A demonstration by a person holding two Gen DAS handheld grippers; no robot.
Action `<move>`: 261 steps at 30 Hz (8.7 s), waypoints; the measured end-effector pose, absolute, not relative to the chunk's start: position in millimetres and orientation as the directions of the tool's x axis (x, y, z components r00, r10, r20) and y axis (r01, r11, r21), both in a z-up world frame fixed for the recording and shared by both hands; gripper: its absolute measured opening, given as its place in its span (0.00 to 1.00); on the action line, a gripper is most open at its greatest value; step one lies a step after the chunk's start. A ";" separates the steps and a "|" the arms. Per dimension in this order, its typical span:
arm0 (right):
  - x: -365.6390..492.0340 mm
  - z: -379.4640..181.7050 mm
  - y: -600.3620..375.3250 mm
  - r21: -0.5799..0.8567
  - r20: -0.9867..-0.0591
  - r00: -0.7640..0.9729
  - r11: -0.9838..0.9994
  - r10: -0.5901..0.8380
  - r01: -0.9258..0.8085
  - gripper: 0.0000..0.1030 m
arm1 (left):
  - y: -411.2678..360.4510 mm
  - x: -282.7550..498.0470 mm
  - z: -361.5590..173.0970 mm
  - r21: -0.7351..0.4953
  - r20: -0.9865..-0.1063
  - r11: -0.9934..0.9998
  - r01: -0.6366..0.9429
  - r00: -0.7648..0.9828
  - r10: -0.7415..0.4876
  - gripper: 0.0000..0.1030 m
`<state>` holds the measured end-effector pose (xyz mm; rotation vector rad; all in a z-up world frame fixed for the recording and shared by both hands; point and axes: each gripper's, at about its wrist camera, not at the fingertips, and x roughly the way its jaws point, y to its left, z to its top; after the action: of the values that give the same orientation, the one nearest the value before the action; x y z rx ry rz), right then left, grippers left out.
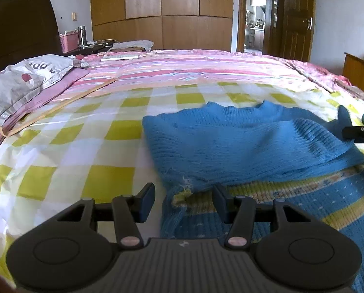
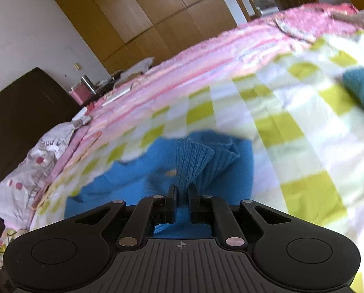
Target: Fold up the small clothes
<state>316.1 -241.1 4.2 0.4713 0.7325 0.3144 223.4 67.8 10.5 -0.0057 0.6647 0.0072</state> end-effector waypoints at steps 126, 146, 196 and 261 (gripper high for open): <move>231.3 5.6 -258.5 0.457 -0.479 0.774 0.871 0.414 -0.182 0.17 | 36.1 274.0 82.5 -0.305 -0.463 0.950 0.071 0.861 -0.213 0.16; 258.0 6.3 -29.8 0.046 -0.589 0.615 0.782 0.524 -0.622 0.26 | 284.8 173.8 105.4 -0.503 -0.311 0.820 -0.274 0.942 0.124 0.15; 286.1 18.6 -153.4 0.813 -0.405 0.460 0.542 0.790 -0.215 0.51 | 71.2 197.6 38.6 -0.391 -0.499 0.908 0.147 0.795 -0.344 0.15; 335.0 3.1 -252.8 0.510 -0.631 0.686 0.860 0.362 0.014 0.05 | 65.6 219.8 22.5 -0.161 -0.572 0.978 0.136 0.794 -0.205 0.46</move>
<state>335.0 -252.9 3.1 0.5105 0.7982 0.2048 219.8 65.6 22.5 -0.1136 0.6268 -0.1835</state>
